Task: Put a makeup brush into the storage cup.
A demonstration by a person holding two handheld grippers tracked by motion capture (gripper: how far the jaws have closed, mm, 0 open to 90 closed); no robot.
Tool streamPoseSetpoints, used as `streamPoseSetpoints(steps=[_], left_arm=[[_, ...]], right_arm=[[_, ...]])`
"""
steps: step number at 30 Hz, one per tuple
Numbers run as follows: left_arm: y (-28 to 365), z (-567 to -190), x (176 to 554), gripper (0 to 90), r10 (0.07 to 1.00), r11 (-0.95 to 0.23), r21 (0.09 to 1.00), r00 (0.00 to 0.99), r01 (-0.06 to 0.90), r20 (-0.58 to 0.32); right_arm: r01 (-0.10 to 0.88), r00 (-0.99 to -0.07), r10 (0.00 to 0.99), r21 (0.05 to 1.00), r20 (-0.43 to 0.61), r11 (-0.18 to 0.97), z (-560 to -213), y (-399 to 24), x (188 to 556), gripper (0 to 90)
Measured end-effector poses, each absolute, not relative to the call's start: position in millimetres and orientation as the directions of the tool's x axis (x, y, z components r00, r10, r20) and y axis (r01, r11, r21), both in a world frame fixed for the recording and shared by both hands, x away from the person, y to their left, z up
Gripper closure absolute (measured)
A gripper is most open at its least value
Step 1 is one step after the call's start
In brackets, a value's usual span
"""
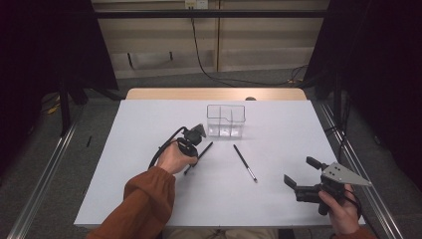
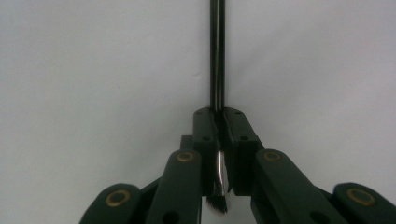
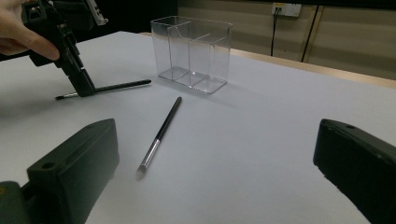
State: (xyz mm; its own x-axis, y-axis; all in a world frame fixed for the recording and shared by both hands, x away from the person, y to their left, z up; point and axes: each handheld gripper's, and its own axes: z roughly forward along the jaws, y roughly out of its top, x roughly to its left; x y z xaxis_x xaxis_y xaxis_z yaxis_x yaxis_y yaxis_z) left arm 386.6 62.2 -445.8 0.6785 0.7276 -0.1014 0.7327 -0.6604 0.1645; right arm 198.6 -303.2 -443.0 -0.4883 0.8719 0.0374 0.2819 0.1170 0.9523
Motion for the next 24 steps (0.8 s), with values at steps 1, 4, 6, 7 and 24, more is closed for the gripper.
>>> streamPoseSetpoints(steps=[1,4,6,7,24], left_arm=[[62,-446,387,84.6,0.728,-0.660,0.164,0.679,0.733,-0.101],[65,-446,387,84.6,0.728,-0.654,0.173,0.675,0.737,-0.123],[68,-446,388,84.6,0.736,-0.639,0.177,0.662,0.749,-0.143],[70,-445,388,84.6,0.736,-0.636,0.187,0.661,0.749,-0.147],[84,-429,377,84.6,0.680,-0.641,0.320,0.710,0.697,-0.183]], right_arm=[[0.282,-0.488,0.872,0.952,0.037,0.117,-443,-303,199,0.0],[0.281,-0.490,0.871,0.953,0.038,0.117,-443,-303,199,0.0],[0.281,-0.488,0.872,0.952,0.038,0.117,-443,-303,199,0.0],[0.281,-0.490,0.871,0.952,0.034,0.121,-443,-304,199,0.0],[0.280,-0.491,0.871,0.952,0.032,0.123,-443,-303,199,0.0]])
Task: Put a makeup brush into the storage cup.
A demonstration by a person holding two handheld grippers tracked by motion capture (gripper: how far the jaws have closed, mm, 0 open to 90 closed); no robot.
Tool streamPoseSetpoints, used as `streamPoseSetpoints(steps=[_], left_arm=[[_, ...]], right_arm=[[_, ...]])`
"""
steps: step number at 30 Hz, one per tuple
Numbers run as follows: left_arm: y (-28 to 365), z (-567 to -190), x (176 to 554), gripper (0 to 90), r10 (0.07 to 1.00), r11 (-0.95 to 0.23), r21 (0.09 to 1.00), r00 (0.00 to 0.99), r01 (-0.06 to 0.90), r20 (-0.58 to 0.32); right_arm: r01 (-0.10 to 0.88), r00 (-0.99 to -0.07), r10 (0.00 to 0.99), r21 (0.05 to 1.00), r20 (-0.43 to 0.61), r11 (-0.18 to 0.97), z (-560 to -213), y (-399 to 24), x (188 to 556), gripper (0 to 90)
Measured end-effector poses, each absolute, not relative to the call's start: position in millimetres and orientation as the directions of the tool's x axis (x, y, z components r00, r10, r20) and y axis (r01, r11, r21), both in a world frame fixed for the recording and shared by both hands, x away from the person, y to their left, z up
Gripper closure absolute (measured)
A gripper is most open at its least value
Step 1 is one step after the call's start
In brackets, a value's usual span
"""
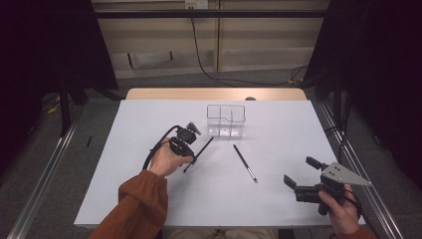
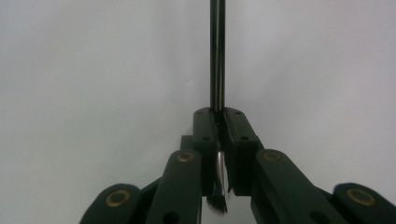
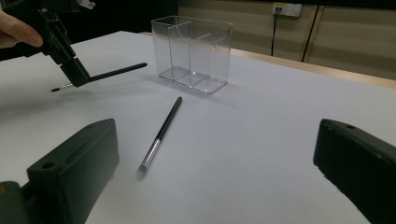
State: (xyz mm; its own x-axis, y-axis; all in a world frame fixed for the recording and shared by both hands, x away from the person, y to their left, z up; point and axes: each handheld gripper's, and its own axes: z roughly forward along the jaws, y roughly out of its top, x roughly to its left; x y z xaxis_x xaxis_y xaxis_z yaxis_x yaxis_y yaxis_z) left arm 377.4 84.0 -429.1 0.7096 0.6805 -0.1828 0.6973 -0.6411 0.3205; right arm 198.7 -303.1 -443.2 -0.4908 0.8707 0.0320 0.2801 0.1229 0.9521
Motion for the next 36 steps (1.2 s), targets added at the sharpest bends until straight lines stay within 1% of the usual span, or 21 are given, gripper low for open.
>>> streamPoseSetpoints(steps=[2,3,8,9,14,18,20,23,27,34,36], left_arm=[[87,-427,376,84.6,0.668,-0.636,0.360,0.721,0.683,-0.186],[87,-427,376,84.6,0.668,-0.636,0.360,0.721,0.683,-0.186],[95,-422,373,84.6,0.648,-0.609,0.428,0.730,0.667,-0.216],[99,-421,371,84.6,0.643,-0.597,0.456,0.733,0.661,-0.222],[104,-419,370,84.6,0.626,-0.578,0.498,0.743,0.646,-0.237],[108,-415,368,84.6,0.618,-0.555,0.543,0.749,0.630,-0.237],[109,-415,369,84.6,0.609,-0.562,0.550,0.759,0.618,-0.230],[112,-414,368,84.6,0.612,-0.539,0.578,0.756,0.613,-0.231],[114,-412,366,84.6,0.598,-0.507,0.613,0.759,0.606,-0.256],[122,-406,363,84.6,0.584,-0.456,0.697,0.777,0.553,-0.234],[123,-404,361,84.5,0.566,-0.451,0.715,0.790,0.535,-0.235]], right_arm=[[0.280,-0.490,0.871,0.952,0.032,0.122,-443,-303,199,0.0],[0.280,-0.490,0.871,0.952,0.032,0.122,-443,-303,199,0.0],[0.281,-0.488,0.872,0.952,0.033,0.121,-443,-303,199,0.0],[0.282,-0.486,0.873,0.952,0.038,0.116,-443,-303,199,0.0],[0.279,-0.488,0.872,0.952,0.032,0.121,-443,-303,199,0.0],[0.280,-0.488,0.872,0.952,0.033,0.120,-443,-303,199,0.0],[0.280,-0.488,0.872,0.952,0.033,0.121,-443,-303,199,0.0],[0.280,-0.488,0.872,0.952,0.034,0.120,-443,-303,199,0.0],[0.282,-0.485,0.874,0.953,0.037,0.116,-443,-303,199,0.0],[0.278,-0.487,0.873,0.953,0.035,0.117,-443,-303,199,0.0],[0.278,-0.487,0.873,0.953,0.035,0.117,-443,-303,199,0.0]])
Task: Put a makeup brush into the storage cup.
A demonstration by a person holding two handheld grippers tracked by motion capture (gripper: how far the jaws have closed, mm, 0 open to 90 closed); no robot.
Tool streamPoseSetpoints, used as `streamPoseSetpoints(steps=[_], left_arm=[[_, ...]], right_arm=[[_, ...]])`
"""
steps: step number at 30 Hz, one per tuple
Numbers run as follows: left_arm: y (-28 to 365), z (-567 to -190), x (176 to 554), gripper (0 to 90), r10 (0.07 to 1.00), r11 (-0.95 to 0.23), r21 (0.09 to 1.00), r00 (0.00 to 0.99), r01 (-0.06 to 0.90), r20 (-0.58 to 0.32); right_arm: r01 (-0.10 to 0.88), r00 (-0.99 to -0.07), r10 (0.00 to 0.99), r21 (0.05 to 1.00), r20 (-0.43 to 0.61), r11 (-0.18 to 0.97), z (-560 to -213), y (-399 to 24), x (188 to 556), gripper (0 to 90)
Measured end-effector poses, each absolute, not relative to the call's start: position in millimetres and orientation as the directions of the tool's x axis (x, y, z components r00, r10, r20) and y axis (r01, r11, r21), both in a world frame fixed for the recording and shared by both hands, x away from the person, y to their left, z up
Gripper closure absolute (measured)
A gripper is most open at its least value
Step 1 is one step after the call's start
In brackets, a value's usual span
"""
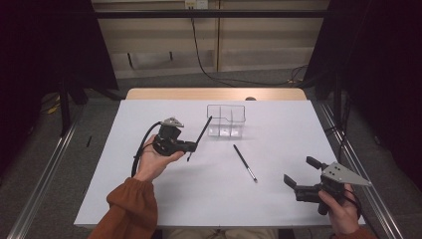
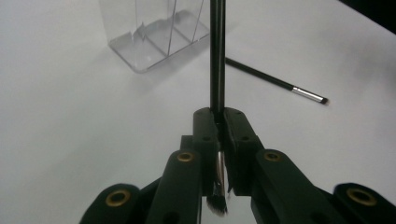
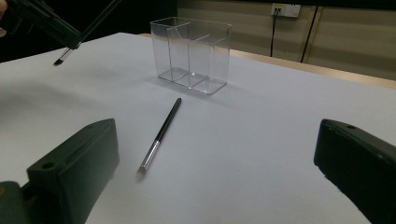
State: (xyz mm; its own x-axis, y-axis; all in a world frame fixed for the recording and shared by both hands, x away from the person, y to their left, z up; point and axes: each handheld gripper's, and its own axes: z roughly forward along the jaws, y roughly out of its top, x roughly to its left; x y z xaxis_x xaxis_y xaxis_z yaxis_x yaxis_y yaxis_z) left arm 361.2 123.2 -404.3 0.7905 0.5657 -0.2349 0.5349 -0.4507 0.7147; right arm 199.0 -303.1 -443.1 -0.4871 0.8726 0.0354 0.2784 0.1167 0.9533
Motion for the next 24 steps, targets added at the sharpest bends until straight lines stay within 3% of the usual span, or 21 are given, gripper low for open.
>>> streamPoseSetpoints(steps=[1,8,16,24], left_arm=[[120,-402,355,84.5,0.537,-0.474,0.729,0.818,0.493,-0.204],[122,-398,348,84.6,0.492,-0.430,0.788,0.846,0.440,-0.204],[125,-395,344,84.5,0.465,-0.419,0.808,0.862,0.415,-0.202],[109,-392,336,84.5,0.355,-0.520,0.781,0.919,0.347,-0.172]], right_arm=[[0.278,-0.487,0.873,0.953,0.036,0.116,-443,-303,199,0.0],[0.276,-0.489,0.872,0.954,0.037,0.114,-443,-303,199,0.0],[0.276,-0.489,0.871,0.954,0.036,0.116,-443,-303,199,0.0],[0.275,-0.493,0.870,0.954,0.031,0.122,-443,-303,199,0.0]])
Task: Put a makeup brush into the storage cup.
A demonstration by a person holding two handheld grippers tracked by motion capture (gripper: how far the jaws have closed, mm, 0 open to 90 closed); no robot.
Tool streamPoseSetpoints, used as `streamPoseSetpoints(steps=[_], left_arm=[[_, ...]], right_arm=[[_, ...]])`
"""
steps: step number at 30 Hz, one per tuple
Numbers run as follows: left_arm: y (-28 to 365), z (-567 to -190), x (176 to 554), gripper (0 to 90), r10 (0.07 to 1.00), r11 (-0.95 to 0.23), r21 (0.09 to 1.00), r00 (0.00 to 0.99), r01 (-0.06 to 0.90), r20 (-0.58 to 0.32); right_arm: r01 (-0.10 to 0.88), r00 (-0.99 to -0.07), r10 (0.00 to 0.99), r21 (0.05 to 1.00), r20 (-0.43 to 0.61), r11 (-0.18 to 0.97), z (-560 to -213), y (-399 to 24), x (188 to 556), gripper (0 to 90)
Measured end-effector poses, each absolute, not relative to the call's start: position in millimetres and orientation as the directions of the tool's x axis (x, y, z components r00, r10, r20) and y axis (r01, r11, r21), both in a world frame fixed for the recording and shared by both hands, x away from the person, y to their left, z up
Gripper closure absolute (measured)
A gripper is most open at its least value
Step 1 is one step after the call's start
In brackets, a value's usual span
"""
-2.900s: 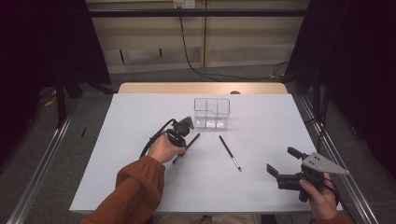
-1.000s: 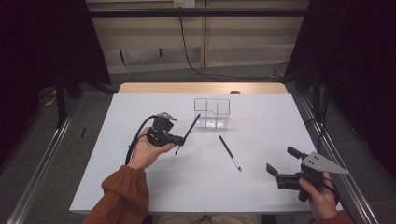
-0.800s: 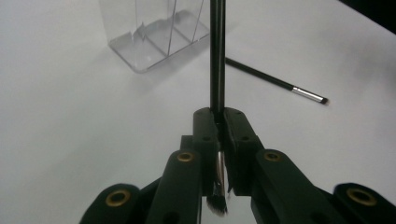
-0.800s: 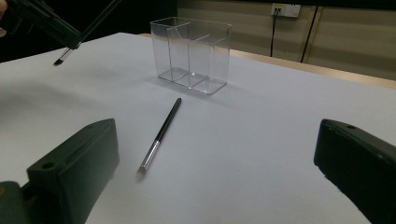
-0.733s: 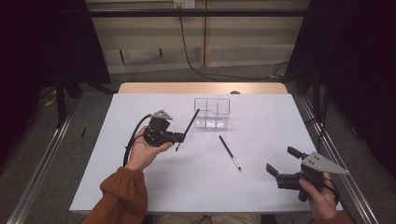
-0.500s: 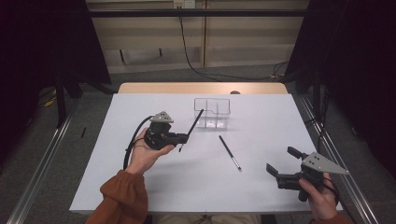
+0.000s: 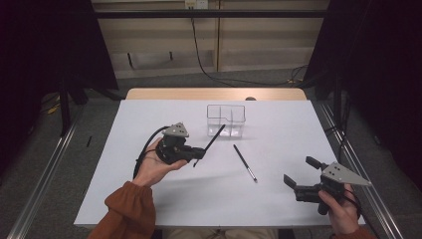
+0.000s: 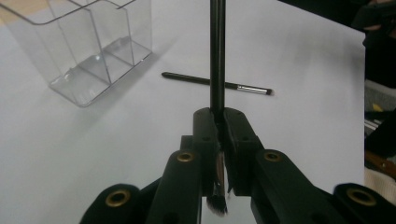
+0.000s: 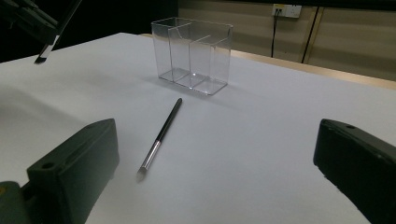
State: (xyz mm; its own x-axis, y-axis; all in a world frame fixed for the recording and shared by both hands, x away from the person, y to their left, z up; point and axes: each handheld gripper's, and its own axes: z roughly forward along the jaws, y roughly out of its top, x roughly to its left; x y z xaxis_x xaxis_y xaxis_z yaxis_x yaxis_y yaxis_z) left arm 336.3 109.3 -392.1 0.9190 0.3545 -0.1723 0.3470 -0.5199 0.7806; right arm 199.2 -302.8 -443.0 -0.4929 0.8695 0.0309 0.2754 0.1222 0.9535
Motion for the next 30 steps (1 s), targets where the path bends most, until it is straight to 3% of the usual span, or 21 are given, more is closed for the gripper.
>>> streamPoseSetpoints(steps=[11,30], left_arm=[[100,-389,331,84.5,0.312,-0.535,0.757,0.920,0.376,-0.237],[73,-376,316,84.5,0.215,-0.705,0.647,0.957,0.290,-0.195]], right_arm=[[0.277,-0.502,0.864,0.953,0.033,0.125,-443,-303,199,0.0],[0.276,-0.528,0.849,0.952,0.036,0.131,-443,-300,200,0.0]])
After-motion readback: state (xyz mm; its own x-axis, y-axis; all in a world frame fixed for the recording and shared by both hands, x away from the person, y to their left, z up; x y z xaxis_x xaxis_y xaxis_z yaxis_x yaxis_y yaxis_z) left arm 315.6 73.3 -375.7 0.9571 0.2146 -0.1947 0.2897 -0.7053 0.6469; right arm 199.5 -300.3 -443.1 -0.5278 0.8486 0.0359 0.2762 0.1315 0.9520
